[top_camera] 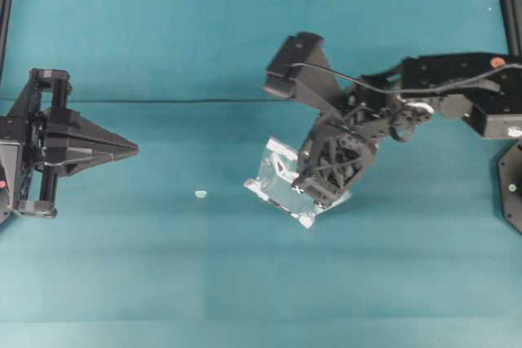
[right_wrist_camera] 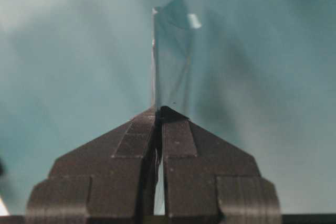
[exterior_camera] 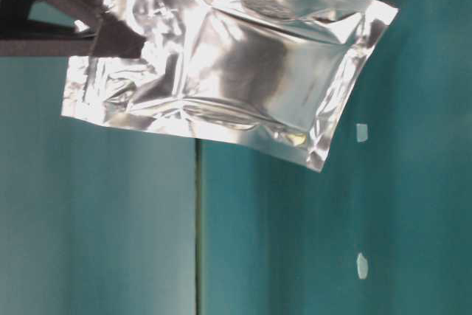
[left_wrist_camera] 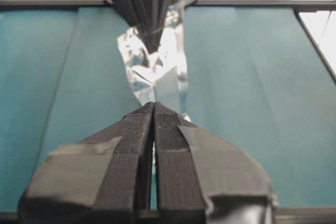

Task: Hand over the silver zip bag and make it stand upright.
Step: 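Lift the bag with the right gripper and rotate it to hang vertically, then hold the bag still with the right gripper and open the left gripper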

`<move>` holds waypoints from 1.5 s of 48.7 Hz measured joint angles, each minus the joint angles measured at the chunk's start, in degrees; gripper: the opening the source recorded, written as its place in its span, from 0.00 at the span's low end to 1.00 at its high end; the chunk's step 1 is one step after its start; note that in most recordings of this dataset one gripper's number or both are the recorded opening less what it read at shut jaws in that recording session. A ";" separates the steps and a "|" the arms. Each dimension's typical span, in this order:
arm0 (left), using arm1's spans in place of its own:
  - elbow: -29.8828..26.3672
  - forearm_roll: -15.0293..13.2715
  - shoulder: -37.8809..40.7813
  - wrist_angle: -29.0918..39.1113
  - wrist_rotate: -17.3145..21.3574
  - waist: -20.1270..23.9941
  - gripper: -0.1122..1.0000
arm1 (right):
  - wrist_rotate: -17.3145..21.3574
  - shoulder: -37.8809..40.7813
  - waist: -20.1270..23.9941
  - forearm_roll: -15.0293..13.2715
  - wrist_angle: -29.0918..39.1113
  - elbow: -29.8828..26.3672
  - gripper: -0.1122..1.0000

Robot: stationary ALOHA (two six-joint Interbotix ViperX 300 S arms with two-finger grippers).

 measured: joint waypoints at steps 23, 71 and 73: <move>0.26 -0.09 -1.67 0.00 -0.09 0.00 0.10 | -16.52 8.70 1.49 -4.48 11.16 -14.24 0.12; 2.20 -0.09 -6.59 5.19 -1.93 1.85 0.09 | -26.28 16.00 4.92 -10.81 11.60 -18.54 0.12; 2.20 -0.09 -6.68 5.19 -1.85 2.11 0.10 | -26.37 16.17 5.10 -10.72 11.60 -18.54 0.12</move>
